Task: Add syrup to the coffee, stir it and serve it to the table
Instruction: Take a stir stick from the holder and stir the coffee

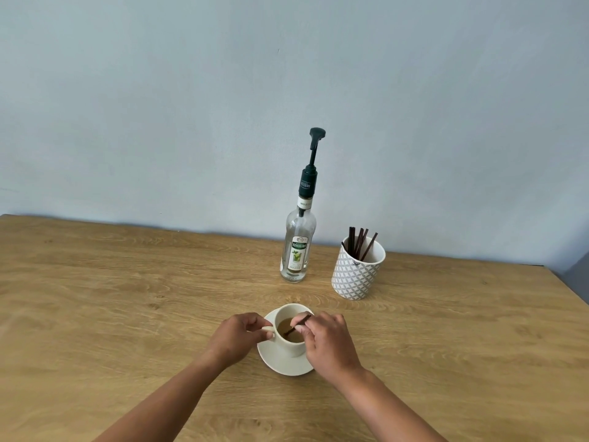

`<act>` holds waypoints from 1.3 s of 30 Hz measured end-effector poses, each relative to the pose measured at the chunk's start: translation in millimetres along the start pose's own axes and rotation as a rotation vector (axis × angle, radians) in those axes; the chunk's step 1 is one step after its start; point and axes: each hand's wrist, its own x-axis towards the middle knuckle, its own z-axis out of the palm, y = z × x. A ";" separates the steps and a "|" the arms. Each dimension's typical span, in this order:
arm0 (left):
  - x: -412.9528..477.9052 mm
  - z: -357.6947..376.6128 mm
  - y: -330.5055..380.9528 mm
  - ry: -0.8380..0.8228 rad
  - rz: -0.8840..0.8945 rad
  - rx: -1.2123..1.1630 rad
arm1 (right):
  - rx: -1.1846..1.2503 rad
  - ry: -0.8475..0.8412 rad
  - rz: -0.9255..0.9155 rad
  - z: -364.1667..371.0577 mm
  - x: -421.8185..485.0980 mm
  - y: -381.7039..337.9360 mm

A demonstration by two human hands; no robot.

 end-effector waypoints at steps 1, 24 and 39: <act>0.0 0.0 0.1 0.000 0.001 0.000 | -0.003 0.006 0.010 0.2 0.4 0.3; 1.2 0.6 1.7 -0.008 0.000 -0.003 | -0.151 0.040 0.062 -2.8 3.3 0.4; 2.1 2.2 -3.0 -0.005 0.023 0.002 | -0.130 0.051 0.060 -4.0 3.0 -4.4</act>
